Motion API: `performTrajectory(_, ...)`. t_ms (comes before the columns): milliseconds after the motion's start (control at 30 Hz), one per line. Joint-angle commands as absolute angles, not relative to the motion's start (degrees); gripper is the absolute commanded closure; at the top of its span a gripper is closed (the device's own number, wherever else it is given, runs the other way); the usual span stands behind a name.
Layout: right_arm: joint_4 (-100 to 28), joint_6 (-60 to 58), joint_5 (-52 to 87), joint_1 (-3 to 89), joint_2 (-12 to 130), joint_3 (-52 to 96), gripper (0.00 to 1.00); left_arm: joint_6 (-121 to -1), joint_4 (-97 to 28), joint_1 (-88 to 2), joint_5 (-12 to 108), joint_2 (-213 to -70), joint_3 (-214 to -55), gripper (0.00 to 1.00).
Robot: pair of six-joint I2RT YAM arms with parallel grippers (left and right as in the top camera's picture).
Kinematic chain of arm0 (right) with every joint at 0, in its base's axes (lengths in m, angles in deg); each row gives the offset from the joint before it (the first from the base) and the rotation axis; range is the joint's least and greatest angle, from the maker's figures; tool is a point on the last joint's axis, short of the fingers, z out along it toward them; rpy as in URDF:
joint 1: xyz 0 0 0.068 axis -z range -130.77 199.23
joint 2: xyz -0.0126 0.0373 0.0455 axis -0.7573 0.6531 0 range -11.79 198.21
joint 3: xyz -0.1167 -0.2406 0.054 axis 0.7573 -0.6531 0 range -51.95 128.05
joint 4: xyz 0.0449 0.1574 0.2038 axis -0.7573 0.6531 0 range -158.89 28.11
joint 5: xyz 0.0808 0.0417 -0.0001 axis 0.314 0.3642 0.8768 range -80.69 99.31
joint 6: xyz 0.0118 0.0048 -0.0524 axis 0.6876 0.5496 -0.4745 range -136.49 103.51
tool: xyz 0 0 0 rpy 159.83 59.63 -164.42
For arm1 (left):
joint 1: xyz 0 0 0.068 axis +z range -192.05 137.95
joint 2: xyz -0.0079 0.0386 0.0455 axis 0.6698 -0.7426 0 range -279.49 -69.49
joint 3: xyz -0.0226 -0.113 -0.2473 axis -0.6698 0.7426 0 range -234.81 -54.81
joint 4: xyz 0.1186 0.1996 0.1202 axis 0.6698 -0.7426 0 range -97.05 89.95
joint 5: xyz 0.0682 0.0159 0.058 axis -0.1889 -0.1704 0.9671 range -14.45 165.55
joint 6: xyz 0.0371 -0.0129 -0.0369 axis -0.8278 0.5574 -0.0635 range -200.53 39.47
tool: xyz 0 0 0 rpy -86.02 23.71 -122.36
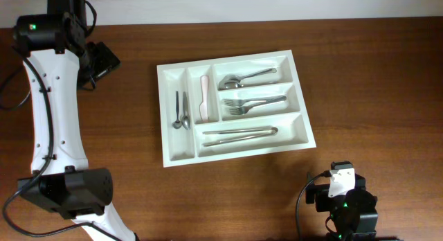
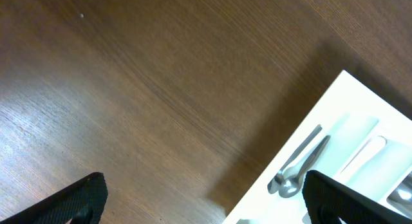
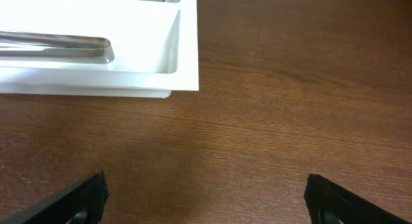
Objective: Pack container
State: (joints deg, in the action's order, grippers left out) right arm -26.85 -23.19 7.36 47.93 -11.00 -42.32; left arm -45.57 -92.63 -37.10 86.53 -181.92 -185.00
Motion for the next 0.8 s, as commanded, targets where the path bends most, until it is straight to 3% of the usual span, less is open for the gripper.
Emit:
performTrajectory(0,-26.2,-23.8,8.1,47.4,-11.6,-42.7,0.01,-45.2,-92.7,-37.0,87.0,-181.4,-185.3,0.01)
performTrajectory(400,-26.2,-23.8,8.1,47.4,-11.6,-42.7,0.01,-45.2,-92.2,-37.0,87.6,-181.7,-185.3,0.01)
performTrajectory(767,-26.2,-23.8,8.1,47.4,-11.6,-42.7,0.01,-45.2,-80.1,-40.9,87.2,-178.1,-182.8,0.01)
